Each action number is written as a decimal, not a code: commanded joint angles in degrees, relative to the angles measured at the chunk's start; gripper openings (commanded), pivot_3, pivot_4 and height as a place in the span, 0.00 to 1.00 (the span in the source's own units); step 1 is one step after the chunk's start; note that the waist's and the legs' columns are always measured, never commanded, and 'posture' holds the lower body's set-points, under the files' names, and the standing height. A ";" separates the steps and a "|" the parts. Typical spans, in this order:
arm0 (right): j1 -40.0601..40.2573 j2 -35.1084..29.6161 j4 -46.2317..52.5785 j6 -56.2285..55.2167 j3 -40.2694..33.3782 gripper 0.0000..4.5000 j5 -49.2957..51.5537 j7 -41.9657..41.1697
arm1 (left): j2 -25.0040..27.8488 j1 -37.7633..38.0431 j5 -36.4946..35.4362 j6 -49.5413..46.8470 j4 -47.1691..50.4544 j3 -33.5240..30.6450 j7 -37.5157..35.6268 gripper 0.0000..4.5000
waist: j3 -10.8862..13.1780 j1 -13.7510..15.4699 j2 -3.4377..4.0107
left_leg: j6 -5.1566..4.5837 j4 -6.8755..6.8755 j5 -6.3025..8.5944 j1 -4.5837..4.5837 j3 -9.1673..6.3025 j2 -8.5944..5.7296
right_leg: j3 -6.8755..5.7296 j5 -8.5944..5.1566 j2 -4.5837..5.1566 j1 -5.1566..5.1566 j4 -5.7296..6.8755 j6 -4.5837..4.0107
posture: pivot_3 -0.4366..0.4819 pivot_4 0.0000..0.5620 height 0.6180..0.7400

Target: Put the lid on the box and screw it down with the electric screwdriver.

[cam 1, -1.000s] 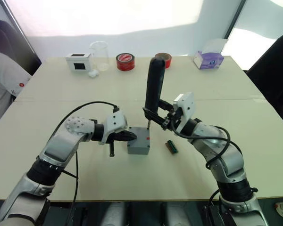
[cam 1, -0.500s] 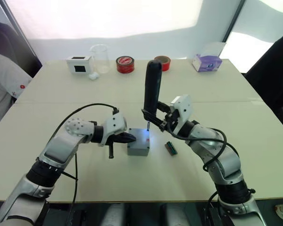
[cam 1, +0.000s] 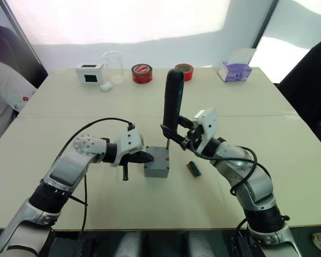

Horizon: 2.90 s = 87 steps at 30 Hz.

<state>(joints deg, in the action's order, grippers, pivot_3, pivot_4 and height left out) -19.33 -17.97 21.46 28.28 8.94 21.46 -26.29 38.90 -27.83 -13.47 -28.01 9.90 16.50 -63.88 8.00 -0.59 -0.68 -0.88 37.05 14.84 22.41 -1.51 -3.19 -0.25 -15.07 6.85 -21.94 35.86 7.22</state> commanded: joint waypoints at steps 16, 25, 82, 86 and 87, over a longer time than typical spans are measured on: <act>-6.51 -2.82 4.87 10.85 -7.00 0.41 9.01 -1.98 | 0.86 0.60 0.92 0.11 -0.41 0.77 -0.92 0.00 | 0.21 0.11 0.25 | 0.01 -0.15 0.01 0.13 -0.06 0.04 | 0.01 -0.01 0.14 -0.04 -0.32 -0.05 | 0.48 0.27 1.00; -25.34 -7.24 1.85 29.32 -27.20 0.41 35.27 6.84 | -2.46 -0.16 -4.33 -2.41 -1.70 -4.52 0.56 0.00 | 0.91 0.20 0.60 | 0.09 -0.03 -0.05 1.20 -0.10 0.00 | -0.03 0.14 0.17 -0.93 -0.03 0.12 | 0.48 0.27 1.00; -14.02 -45.24 -13.45 48.01 -11.57 1.00 19.83 -13.54 | 8.71 13.53 -22.93 -18.47 17.62 -20.74 9.22 0.00 | 1.94 0.30 0.66 | -0.13 0.99 0.00 2.49 0.09 0.01 | -0.07 0.31 -0.01 -1.73 0.21 0.43 | 0.48 0.27 1.00; -3.32 -43.78 -1.28 49.72 -29.05 1.00 30.70 -19.72 | 8.80 22.08 -29.33 -23.96 25.39 -27.36 12.50 0.00 | 1.97 0.32 0.67 | -0.15 1.02 0.01 2.50 0.11 -0.03 | -0.03 0.31 0.02 -1.77 0.23 0.43 | 0.48 0.27 1.00; 0.50 -42.59 3.13 51.31 -35.73 1.00 35.82 -21.98 | 8.43 24.99 -31.15 -25.58 27.72 -29.58 13.96 0.00 | 1.96 0.54 0.68 | -0.15 1.02 0.01 2.51 0.08 0.00 | -0.03 0.31 0.01 -1.78 0.23 0.43 | 0.48 0.27 1.00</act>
<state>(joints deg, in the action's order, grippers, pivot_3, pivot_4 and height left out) -21.26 -61.24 16.67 77.72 -15.61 48.79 -43.98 47.27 -5.76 -40.71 -50.87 32.90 -8.64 -52.01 9.96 -0.06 -0.01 -1.04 37.97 14.87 24.93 -1.48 -3.17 -0.27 -14.77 6.85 -23.72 36.06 7.63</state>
